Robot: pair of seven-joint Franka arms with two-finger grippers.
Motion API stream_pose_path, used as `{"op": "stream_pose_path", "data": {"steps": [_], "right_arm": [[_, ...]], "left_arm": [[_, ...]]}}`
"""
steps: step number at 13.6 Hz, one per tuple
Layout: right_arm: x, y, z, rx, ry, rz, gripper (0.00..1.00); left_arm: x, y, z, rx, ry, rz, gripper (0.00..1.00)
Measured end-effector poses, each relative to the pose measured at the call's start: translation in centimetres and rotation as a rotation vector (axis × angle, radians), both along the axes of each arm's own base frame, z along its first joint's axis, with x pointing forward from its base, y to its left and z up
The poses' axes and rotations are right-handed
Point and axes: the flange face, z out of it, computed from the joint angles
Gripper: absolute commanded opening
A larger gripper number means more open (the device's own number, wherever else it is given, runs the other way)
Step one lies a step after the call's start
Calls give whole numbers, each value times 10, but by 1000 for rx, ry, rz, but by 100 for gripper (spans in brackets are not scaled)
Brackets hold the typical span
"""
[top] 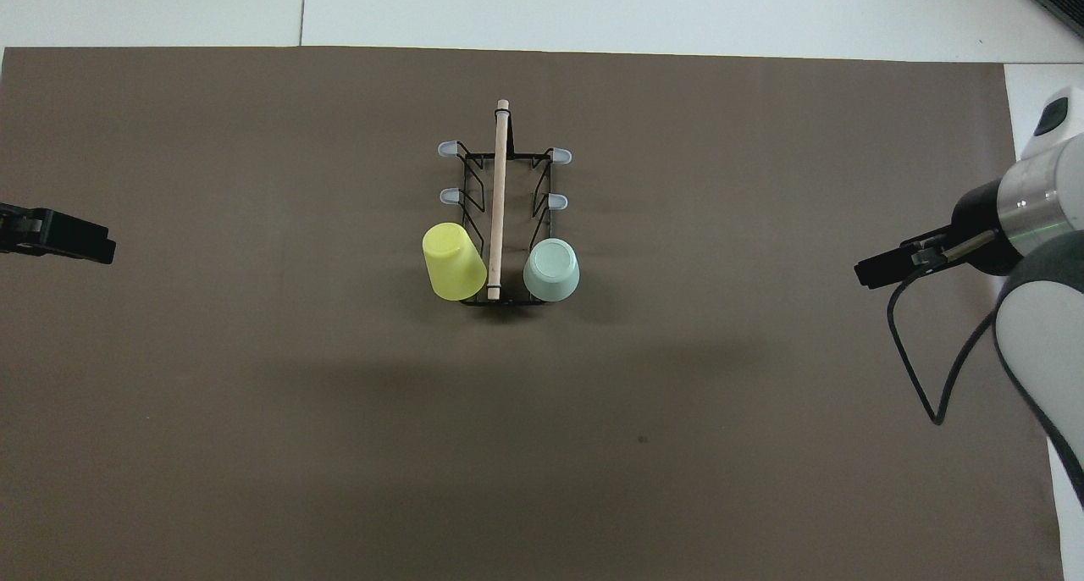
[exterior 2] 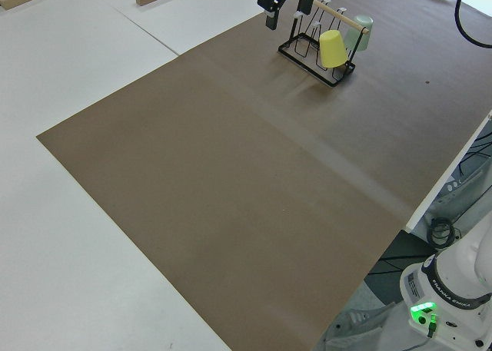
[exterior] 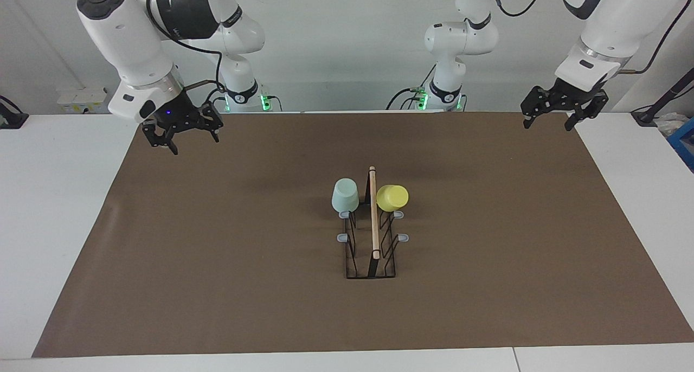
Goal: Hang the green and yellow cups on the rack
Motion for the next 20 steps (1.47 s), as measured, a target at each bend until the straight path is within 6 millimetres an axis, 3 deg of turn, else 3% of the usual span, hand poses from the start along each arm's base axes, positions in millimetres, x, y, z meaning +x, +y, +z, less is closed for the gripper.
{"op": "stream_pose_path", "data": {"steps": [7, 13, 20], "right_arm": [[0, -2, -1, -12, 2, -21, 100], [0, 0, 1, -33, 2, -161, 100], [-4, -5, 14, -46, 27, -179, 100]], "left_arm": [[1, 2, 0, -4, -5, 0, 100], [1, 3, 0, -5, -7, -13, 100], [1, 3, 0, -5, -7, -24, 100]]}}
